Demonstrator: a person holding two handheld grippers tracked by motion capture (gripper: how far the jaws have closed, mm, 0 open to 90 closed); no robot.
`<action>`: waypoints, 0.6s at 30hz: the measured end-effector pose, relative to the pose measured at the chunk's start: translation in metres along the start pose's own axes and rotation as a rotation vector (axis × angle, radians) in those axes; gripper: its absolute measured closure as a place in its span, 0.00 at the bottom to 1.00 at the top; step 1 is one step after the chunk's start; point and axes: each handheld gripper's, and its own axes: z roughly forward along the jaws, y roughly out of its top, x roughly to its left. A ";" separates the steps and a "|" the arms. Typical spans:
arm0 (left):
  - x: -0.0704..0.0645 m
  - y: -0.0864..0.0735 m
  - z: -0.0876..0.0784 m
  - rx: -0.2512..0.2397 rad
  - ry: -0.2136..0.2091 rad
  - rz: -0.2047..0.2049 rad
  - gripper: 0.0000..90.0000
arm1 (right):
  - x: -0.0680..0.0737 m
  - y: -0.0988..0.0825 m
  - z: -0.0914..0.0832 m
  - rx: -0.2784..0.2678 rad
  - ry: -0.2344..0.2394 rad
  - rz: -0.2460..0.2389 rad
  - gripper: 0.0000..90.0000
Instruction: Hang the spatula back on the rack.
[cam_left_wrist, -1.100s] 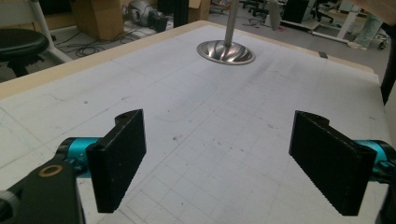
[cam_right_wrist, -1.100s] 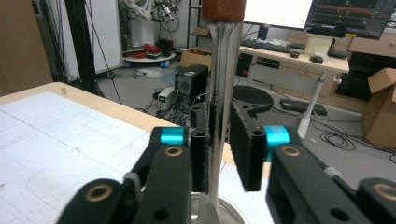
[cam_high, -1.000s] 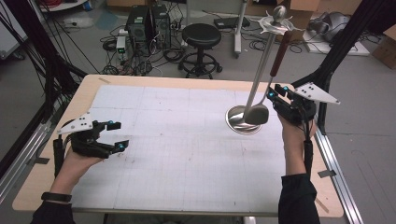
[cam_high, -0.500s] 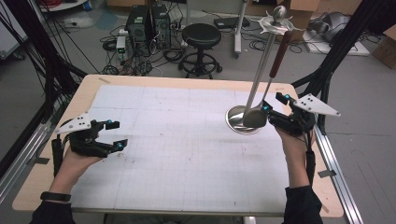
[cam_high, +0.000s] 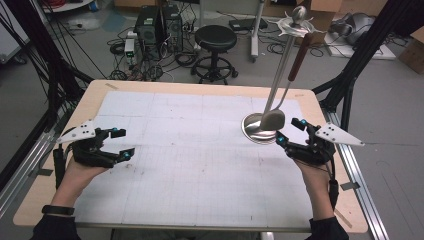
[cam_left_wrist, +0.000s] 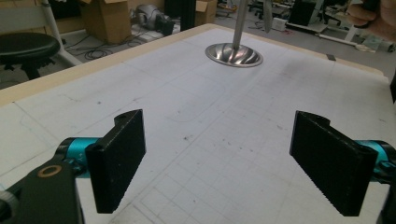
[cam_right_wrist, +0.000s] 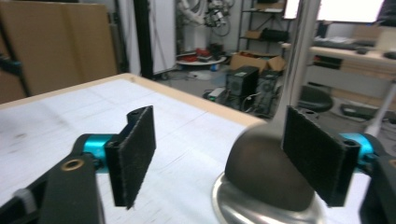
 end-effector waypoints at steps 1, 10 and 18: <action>0.001 0.000 -0.001 0.002 0.004 0.002 0.21 | 0.002 -0.003 0.000 0.011 0.010 -0.002 0.25; 0.007 -0.002 0.001 0.002 0.025 0.004 0.20 | 0.006 -0.024 0.009 0.093 0.071 0.021 0.20; 0.007 -0.002 0.003 -0.003 0.034 0.015 0.19 | 0.004 -0.035 0.015 0.134 0.085 0.032 0.19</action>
